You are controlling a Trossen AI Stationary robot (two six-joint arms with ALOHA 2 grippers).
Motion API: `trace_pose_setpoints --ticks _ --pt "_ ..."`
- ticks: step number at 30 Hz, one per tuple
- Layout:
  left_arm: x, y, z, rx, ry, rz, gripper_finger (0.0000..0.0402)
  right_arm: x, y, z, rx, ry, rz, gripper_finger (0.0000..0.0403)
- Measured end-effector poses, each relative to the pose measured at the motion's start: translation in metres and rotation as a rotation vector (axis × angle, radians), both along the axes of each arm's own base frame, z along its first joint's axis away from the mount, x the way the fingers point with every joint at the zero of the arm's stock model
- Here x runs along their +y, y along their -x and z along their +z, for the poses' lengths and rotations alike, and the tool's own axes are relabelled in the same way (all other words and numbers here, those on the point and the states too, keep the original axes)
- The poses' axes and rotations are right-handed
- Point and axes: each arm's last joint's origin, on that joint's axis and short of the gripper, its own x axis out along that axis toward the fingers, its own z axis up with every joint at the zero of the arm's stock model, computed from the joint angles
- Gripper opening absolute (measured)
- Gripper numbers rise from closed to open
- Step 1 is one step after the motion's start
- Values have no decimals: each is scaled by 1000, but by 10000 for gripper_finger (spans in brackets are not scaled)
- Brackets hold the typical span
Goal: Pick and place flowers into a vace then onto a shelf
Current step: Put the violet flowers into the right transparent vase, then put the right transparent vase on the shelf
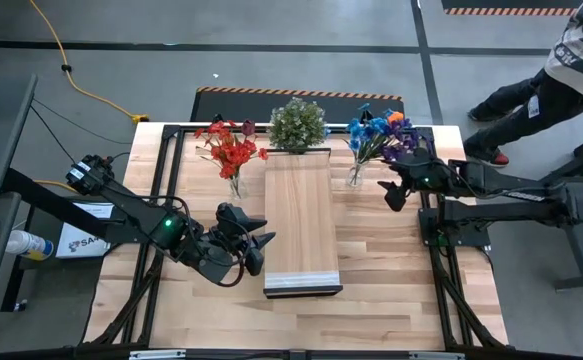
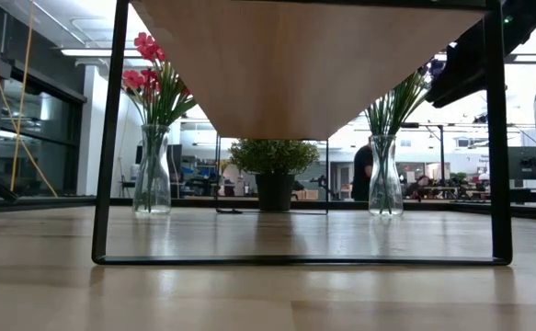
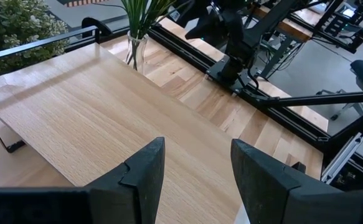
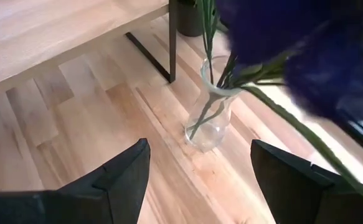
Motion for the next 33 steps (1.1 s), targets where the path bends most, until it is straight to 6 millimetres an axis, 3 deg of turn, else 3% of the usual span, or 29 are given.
trace_pose_setpoints --ticks 7,14,25,28,33 --pt "0 0 0 3 -5 -3 215 2 2 -3 14 -71 16 266" --pt "0 0 0 9 -18 -9 215 9 17 -16 162 -290 -1 266" --pt "0 0 0 11 -31 -8 215 14 17 -14 110 -434 93 266" --pt "0 0 0 10 -32 -7 215 16 21 -4 93 -463 111 266" --pt "0 0 0 9 -33 -6 215 20 32 30 59 -497 133 266"
